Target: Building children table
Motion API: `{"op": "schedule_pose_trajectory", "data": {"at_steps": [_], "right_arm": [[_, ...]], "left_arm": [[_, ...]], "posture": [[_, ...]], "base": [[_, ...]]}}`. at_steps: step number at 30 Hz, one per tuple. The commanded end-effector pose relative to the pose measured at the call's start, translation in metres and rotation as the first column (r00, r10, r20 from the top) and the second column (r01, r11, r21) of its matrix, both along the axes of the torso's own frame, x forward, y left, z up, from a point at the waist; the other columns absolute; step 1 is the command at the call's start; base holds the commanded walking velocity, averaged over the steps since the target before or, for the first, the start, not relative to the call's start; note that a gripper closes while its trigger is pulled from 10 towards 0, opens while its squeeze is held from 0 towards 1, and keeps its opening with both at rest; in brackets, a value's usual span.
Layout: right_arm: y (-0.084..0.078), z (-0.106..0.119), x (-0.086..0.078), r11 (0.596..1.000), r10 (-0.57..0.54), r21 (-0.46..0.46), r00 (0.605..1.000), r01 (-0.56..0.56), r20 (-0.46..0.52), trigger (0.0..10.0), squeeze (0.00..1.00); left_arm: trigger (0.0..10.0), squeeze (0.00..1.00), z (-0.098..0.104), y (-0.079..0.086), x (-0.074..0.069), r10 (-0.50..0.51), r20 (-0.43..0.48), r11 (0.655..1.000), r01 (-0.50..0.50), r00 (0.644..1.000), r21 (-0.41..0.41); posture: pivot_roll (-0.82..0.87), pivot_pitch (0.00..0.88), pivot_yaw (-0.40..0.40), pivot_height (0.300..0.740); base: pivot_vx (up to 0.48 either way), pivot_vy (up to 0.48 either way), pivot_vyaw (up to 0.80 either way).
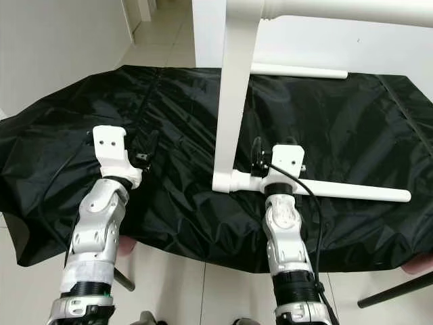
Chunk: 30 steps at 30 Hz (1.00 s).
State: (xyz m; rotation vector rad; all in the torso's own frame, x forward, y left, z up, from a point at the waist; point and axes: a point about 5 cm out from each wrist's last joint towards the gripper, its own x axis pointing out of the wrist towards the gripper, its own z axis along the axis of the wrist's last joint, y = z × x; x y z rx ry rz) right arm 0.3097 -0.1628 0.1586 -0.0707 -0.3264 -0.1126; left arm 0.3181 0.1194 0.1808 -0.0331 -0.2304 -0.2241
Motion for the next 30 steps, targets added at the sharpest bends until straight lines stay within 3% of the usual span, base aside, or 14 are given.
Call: {"op": "schedule_pose_trajectory", "data": {"at_steps": [1, 14, 30], "right_arm": [[0.002, 0.0, -0.004, 1.0, 0.013, -0.012, 1.0, -0.013, 0.006, 10.0, 0.0], [0.006, -0.014, -0.037, 0.996, 0.042, -0.075, 0.999, -0.043, -0.01, 10.0, 0.0], [0.006, -0.014, -0.057, 0.997, 0.067, -0.042, 0.998, -0.067, -0.009, 10.0, 0.0]], "left_arm": [[10.0, 0.0, 0.0, -0.001, -0.005, -0.069, 0.024, 0.997, 0.068, 0.997, 0.035], [10.0, 0.0, -0.019, 0.016, -0.029, 0.0, -0.015, 0.999, 0.001, 1.0, 0.041], [10.0, 0.0, -0.022, 0.023, -0.05, 0.006, -0.015, 0.997, -0.004, 1.0, 0.077]], "posture": [[-0.11, 0.068, 0.07, 0.74], [-0.12, 0.075, 0.078, 0.74], [-0.11, 0.089, 0.076, 0.74]], "base": [[0.0, 0.0, 0.0], [0.0, 0.0, 0.0], [0.0, 0.0, 0.0]]}}
